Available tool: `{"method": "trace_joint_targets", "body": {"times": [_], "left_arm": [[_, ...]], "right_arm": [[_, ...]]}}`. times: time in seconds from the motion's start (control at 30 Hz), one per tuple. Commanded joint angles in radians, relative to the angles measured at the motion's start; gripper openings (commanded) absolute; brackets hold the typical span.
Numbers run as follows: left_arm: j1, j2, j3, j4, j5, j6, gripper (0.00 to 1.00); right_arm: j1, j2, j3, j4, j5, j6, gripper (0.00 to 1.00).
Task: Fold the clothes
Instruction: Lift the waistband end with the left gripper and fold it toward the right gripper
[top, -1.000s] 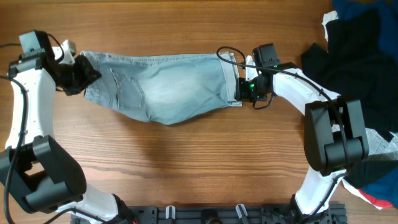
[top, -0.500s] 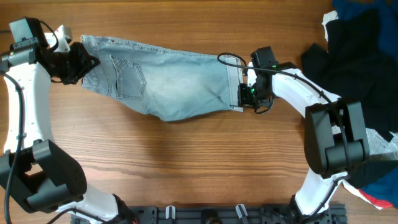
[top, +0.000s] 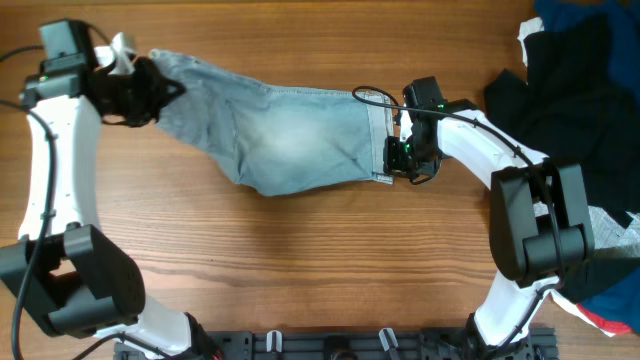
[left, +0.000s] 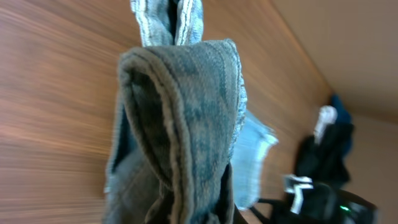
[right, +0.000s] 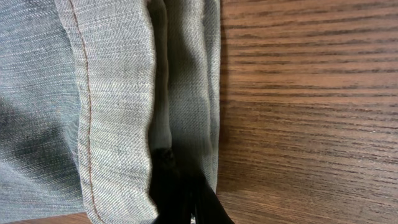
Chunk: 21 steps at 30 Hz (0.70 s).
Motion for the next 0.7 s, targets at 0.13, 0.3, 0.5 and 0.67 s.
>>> {"method": "trace_joint_targets", "body": {"times": [0.13,0.3,0.5,0.67], "left_arm": [[-0.19,-0.019,0.035,0.071,0.116,-0.174,0.04],[-0.307,-0.018,0.035,0.097,0.107,-0.262,0.04],[-0.433,-0.016,0.034,0.112,-0.029,-0.283,0.04],[-0.531,-0.011,0.034,0.112,-0.185,-0.314,0.04]], "right_arm": [[0.002,0.041,-0.047,-0.034,0.104,0.008,0.04],[0.002,0.041,-0.047,-0.031,0.103,0.008,0.04],[0.002,0.041,-0.047,-0.032,0.103,0.007,0.04],[0.002,0.04,-0.047,-0.032,0.096,0.004,0.04]]}}
